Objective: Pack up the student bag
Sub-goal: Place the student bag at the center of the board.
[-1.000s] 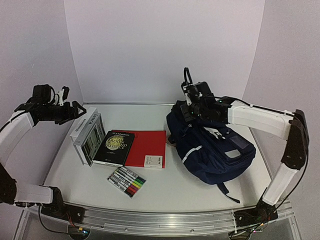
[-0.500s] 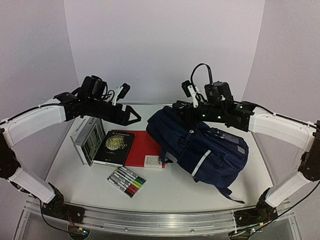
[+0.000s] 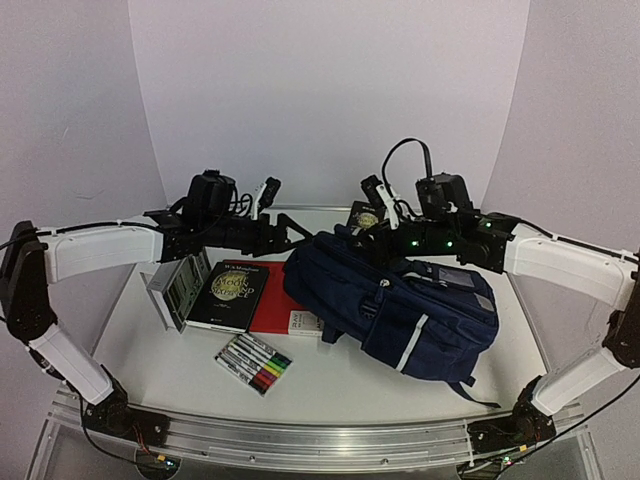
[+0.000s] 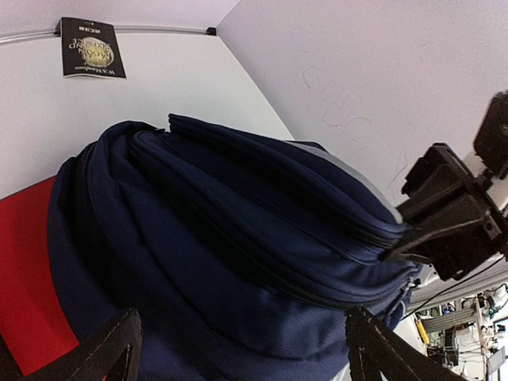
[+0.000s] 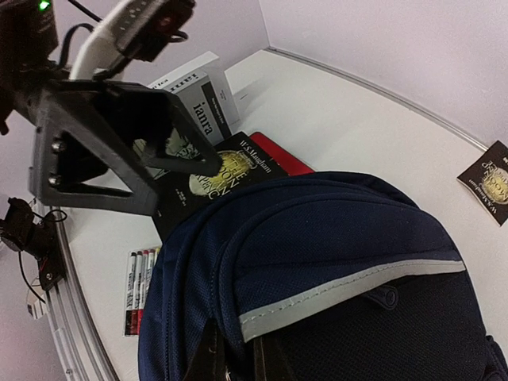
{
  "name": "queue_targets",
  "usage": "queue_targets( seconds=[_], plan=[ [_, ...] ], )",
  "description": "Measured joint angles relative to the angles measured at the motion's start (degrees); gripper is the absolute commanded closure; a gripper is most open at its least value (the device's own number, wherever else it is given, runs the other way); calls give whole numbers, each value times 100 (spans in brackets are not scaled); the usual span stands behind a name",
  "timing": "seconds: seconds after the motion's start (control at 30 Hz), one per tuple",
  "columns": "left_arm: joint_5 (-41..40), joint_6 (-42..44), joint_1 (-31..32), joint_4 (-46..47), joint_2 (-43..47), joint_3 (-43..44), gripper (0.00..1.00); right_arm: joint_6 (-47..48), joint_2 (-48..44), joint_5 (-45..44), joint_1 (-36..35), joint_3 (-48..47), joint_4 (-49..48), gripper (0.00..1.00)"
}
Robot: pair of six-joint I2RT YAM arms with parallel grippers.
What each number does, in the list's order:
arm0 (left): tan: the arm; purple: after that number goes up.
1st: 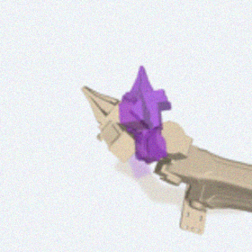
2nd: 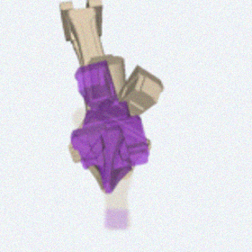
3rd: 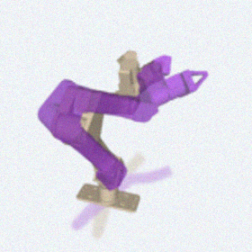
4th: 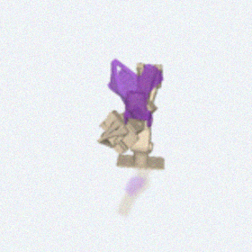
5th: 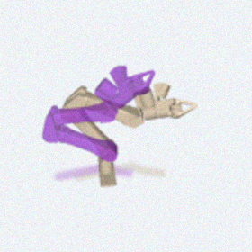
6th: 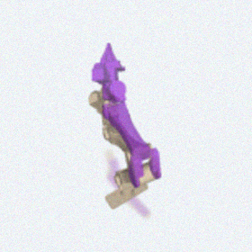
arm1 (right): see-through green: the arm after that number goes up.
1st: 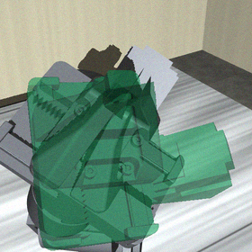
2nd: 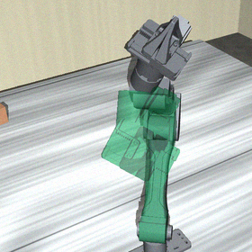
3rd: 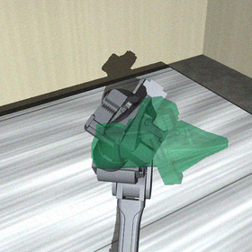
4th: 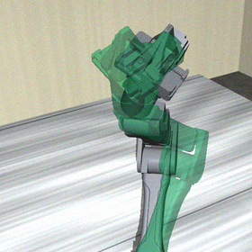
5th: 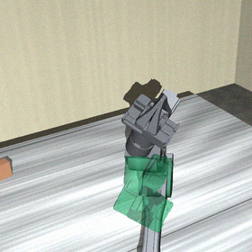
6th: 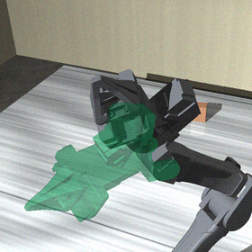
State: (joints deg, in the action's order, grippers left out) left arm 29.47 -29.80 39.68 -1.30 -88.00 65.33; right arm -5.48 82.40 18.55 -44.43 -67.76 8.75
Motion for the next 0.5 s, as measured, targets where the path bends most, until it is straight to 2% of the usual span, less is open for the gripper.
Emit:
queue_targets(
  seconds=[0.07, 0.27, 0.5],
  plan=[
    [-70, -211, 2, 105, -229, 9, 25, -49, -38, 93, 1, 55, -28, 100],
    [-695, -887, -22, -26, -658, 199, 34, -157, -154, 350, -4, 311, -219, 100],
    [-892, -1614, -143, 25, -1054, 333, 37, -233, -163, 515, -55, 495, -299, 100]
  ],
)
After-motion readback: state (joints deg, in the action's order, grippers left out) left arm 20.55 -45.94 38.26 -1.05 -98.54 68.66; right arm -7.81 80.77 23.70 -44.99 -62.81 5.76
